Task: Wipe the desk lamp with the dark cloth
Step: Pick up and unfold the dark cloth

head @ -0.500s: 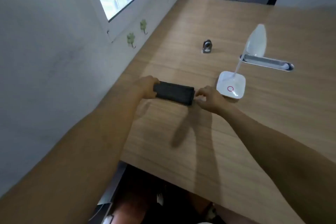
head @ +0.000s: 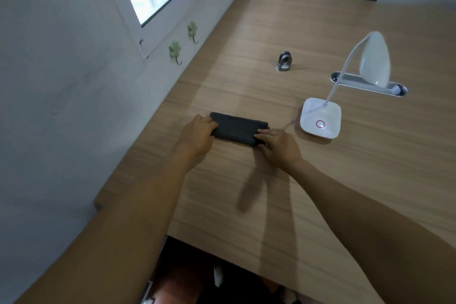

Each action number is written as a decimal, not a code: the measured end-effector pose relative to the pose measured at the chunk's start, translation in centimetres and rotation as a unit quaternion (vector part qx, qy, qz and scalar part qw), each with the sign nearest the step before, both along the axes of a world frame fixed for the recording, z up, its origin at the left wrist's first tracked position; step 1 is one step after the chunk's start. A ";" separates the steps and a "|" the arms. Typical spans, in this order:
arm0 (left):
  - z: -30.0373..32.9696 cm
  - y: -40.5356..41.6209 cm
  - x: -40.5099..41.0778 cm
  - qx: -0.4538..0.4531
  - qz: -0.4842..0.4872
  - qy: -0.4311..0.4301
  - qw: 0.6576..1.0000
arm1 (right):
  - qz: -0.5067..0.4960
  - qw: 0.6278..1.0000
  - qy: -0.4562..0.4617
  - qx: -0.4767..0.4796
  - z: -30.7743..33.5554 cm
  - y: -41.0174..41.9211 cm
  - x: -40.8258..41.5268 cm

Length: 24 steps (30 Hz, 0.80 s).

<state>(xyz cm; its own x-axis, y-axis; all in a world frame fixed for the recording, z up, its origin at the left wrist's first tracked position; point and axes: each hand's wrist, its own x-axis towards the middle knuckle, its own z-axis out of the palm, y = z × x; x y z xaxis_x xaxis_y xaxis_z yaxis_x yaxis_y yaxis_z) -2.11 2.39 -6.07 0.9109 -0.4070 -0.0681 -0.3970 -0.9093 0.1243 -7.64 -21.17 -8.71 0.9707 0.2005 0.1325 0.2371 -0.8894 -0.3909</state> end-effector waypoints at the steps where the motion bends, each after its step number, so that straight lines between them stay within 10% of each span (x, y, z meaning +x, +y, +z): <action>1: -0.4 0.3 -0.4 0.003 0.000 -0.015 1.000 | 0.006 1.000 -0.002 0.006 -0.1 0.5 -0.3; 8: 4.7 -5.0 4.8 -0.100 -0.016 -0.011 0.995 | -0.122 0.979 -0.013 0.163 5.3 -3.3 3.4; 13: 5.6 -5.6 5.0 -0.202 0.063 0.160 0.964 | -0.208 0.922 0.150 0.291 6.4 -3.7 2.4; 21: 6.7 -11.0 4.1 -0.315 0.183 0.405 0.839 | -0.332 0.676 0.261 0.605 8.7 -8.2 -0.9; 24: 6.5 -14.4 3.5 -0.284 0.159 0.477 0.816 | -0.346 0.636 0.237 0.648 8.1 -11.0 -3.3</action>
<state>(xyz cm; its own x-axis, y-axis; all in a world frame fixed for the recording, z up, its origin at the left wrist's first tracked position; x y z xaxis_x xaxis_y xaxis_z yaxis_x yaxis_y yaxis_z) 1.38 -12.04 0.42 0.6201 -0.3723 -0.6905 0.3724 -0.6350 0.6768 -10.93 -32.16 -0.60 0.7592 -0.2767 -0.5891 -0.4532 0.4249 -0.7836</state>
